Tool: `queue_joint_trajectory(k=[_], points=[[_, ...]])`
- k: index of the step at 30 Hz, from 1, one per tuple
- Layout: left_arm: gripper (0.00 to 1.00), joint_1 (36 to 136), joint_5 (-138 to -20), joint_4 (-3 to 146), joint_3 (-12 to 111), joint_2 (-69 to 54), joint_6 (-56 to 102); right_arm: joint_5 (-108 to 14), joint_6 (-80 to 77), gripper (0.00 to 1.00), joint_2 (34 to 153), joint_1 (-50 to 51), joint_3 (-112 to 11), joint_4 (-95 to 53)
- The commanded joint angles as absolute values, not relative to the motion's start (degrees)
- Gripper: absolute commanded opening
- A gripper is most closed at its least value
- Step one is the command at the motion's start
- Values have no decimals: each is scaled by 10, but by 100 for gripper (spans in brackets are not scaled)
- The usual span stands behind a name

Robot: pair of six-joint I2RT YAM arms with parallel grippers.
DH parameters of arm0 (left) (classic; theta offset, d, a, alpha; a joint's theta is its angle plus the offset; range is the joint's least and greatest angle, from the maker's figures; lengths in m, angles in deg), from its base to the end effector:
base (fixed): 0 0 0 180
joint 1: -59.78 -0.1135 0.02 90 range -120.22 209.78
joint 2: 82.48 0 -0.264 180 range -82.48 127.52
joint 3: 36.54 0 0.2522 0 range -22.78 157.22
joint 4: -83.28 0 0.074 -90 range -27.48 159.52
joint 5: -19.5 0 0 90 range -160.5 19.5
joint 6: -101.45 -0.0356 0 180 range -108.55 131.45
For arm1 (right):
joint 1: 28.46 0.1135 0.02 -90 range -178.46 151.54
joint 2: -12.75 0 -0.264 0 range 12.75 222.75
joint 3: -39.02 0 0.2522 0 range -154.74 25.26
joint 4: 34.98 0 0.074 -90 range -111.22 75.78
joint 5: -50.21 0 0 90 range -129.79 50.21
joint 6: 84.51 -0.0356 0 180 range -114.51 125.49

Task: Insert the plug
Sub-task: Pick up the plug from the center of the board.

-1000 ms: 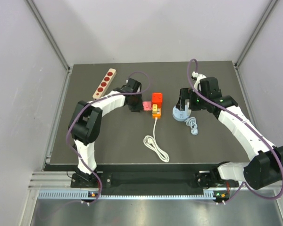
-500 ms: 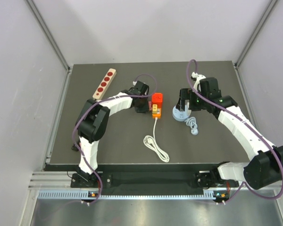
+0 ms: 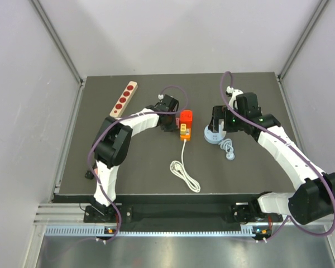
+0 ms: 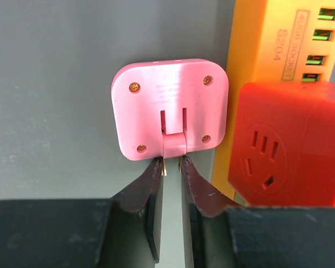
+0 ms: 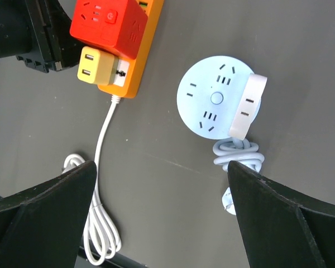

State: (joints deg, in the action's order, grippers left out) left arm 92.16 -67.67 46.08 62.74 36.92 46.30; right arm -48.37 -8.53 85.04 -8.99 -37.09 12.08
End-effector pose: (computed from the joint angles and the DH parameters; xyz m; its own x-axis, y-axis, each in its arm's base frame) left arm 0.3772 -0.2371 0.1645 -0.8761 -0.1202 -0.4669 0.0143 0.9615 -0.2744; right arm 0.2536 0.0953 0.3070 -0.7313 -0.0045 -0.6820 -0.2627 0.9247 0.2756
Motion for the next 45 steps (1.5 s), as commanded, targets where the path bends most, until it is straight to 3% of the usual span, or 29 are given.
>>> queue_joint_trajectory(k=[1, 12, 22, 30, 45], points=[[10, 921, -626, 403, 596, 350, 454, -493, -84, 100, 839, -83, -371, 103], [4, 939, -659, 390, 441, 136, 424, -538, -107, 100, 830, -71, -378, 114], [0, 1080, -728, 389, 409, -53, 314, -660, -124, 98, 897, -27, -472, 184], [0, 1118, -829, 409, 390, -115, 256, -804, -131, 99, 884, -25, -463, 196], [0, 1150, -881, 415, 389, -149, 214, -949, -138, 76, 911, 16, -450, 211]])
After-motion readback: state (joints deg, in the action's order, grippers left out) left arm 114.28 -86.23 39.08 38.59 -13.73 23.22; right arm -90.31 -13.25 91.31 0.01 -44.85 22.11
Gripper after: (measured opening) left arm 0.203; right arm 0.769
